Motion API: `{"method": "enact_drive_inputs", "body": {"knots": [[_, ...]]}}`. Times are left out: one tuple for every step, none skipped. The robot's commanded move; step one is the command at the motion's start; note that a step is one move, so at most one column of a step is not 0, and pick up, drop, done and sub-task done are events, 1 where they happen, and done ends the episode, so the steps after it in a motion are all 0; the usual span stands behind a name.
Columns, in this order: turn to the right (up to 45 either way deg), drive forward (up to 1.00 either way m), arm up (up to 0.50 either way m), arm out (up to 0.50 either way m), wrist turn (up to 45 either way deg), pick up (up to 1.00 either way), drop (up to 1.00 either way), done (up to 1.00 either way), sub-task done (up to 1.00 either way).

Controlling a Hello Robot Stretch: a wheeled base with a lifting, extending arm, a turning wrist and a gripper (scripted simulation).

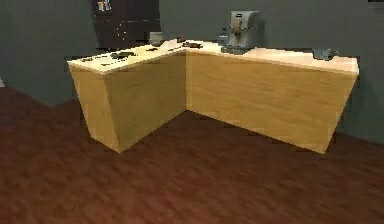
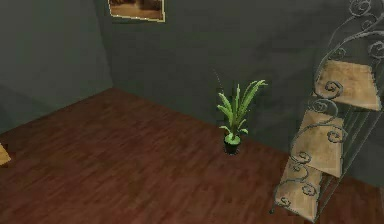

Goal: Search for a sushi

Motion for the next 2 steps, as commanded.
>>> {"method": "enact_drive_inputs", "body": {"knots": [[3.0, 0.0, 0.0, 0.0, 0.0, 0.0, 0.0, 0.0, 0.0], [0.0, 1.0, 0.0, 0.0, 0.0, 0.0, 0.0, 0.0, 0.0]]}}
